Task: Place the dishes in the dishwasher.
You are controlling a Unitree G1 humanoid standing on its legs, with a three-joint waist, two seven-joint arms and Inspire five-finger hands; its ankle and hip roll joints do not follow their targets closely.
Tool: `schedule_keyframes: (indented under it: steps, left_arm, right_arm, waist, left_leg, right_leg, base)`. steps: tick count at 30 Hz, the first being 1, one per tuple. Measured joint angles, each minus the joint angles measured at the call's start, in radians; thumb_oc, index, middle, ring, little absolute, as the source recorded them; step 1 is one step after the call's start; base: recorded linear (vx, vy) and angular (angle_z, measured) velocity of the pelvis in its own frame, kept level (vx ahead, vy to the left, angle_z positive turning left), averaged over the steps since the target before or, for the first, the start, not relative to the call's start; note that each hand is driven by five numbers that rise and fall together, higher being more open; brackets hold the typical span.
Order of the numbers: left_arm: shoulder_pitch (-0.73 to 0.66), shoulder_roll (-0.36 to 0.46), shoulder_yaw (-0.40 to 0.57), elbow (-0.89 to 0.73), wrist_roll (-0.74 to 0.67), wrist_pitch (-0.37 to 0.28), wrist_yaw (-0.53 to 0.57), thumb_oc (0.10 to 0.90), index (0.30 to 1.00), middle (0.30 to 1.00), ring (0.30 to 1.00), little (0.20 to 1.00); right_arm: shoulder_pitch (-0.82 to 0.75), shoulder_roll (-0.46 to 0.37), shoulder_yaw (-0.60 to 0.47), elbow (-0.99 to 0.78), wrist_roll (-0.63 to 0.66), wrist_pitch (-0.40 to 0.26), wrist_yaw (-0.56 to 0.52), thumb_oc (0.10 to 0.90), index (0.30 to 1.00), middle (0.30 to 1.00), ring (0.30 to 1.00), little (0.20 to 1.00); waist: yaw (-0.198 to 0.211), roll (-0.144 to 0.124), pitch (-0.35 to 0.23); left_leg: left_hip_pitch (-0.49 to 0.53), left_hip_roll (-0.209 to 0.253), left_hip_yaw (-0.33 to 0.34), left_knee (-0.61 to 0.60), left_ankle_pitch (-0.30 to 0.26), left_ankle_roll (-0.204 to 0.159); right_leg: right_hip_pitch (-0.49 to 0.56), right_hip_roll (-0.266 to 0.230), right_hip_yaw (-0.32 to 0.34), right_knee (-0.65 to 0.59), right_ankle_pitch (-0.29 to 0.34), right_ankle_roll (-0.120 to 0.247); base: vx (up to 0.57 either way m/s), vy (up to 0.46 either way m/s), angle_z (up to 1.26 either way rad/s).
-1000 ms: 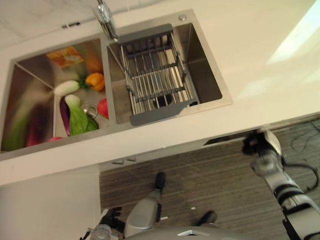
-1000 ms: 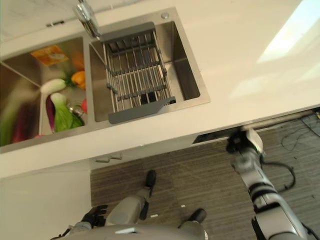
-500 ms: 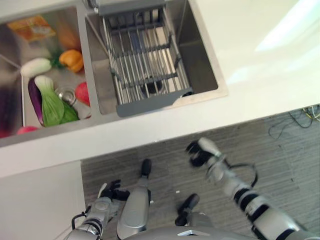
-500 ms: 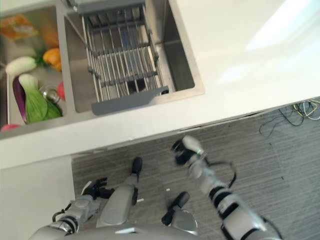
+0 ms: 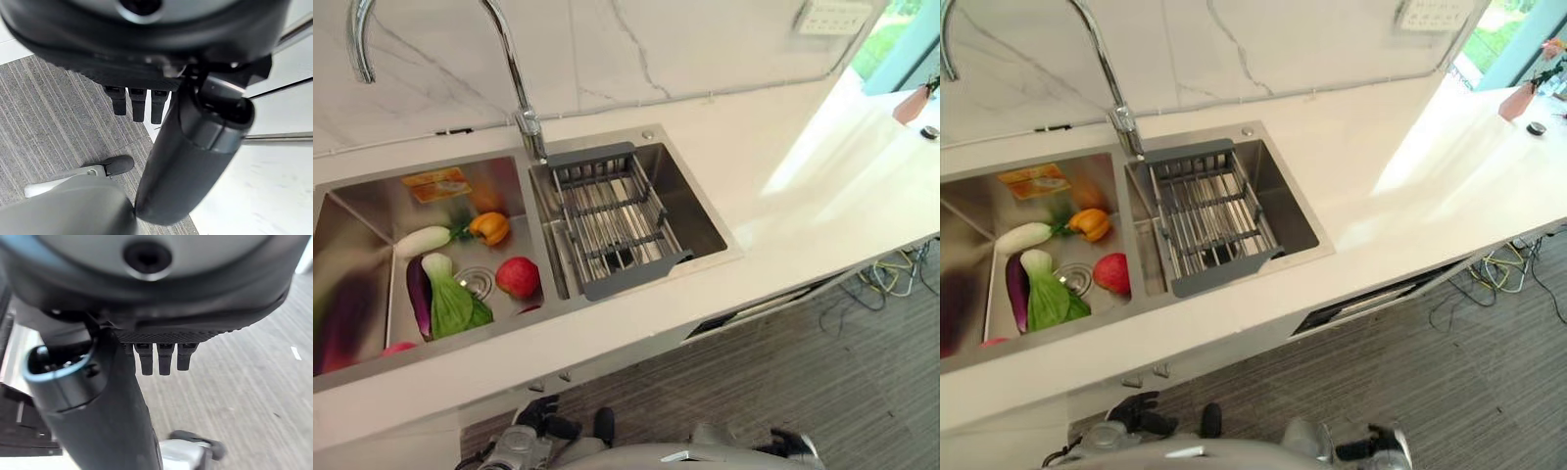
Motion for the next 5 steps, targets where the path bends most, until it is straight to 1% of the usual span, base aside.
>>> schedule_keyframes:
  steps: [1,2,3,4,5]
  left_arm:
    - [-0.027,-0.027,-0.001,0.055,0.001,0.01,0.002,0.8,0.9,0.9,0.9,0.9]
    - [-0.024,-0.032,-0.003,0.07,0.003,0.016,-0.003,0.8,0.9,0.9,0.9,0.9]
    - [-0.013,-0.037,0.001,0.076,0.0,0.024,-0.013,0.8,0.9,0.9,0.9,0.9]
    - [-0.004,-0.037,0.01,0.073,-0.001,0.03,-0.018,0.8,0.9,0.9,0.9,0.9]
    - [0.016,-0.04,0.018,0.062,0.0,0.026,-0.013,0.8,0.9,0.9,0.9,0.9]
  right_arm:
    - [-0.008,0.014,0.022,0.012,0.001,0.025,0.01,0.8,0.9,0.9,0.9,0.9]
    - [-0.004,0.027,0.041,0.007,0.001,0.03,0.009,0.8,0.9,0.9,0.9,0.9]
    - [0.013,0.043,0.056,0.006,0.001,0.036,0.013,0.8,0.9,0.9,0.9,0.9]
    - [0.023,0.062,0.07,0.007,0.0,0.048,0.023,0.8,0.9,0.9,0.9,0.9]
    - [0.031,0.057,0.078,0.009,-0.002,0.06,0.043,0.8,0.9,0.9,0.9,0.9]
  waist:
    - [-0.035,0.014,0.004]
    - [-0.055,0.015,0.006]
    - [-0.062,0.007,0.0]
    - [-0.062,0.004,-0.003]
    - [-0.056,0.011,-0.017]
  left_leg:
    - [0.018,0.009,-0.002,-0.001,-0.011,-0.015]
    - [0.026,0.0,0.005,-0.008,-0.015,-0.025]
    - [0.043,-0.011,0.01,-0.008,-0.017,-0.029]
    - [0.055,-0.015,0.008,-0.008,-0.027,-0.024]
    - [0.056,-0.013,0.003,-0.008,-0.037,-0.033]
  right_leg:
    - [0.012,0.058,0.059,-0.285,0.024,0.013]
    - [0.009,0.065,0.073,-0.343,0.057,0.031]
    - [-0.01,0.056,0.072,-0.322,0.079,0.029]
    - [-0.025,0.05,0.068,-0.264,0.091,0.013]
    - [-0.027,0.04,0.049,-0.228,0.091,0.011]
  base:
    - [0.08,-0.127,0.08]
    - [0.07,-0.159,0.17]
    - [0.05,-0.1,0.17]
    - [0.06,-0.11,0.15]
    - [0.04,-0.078,0.15]
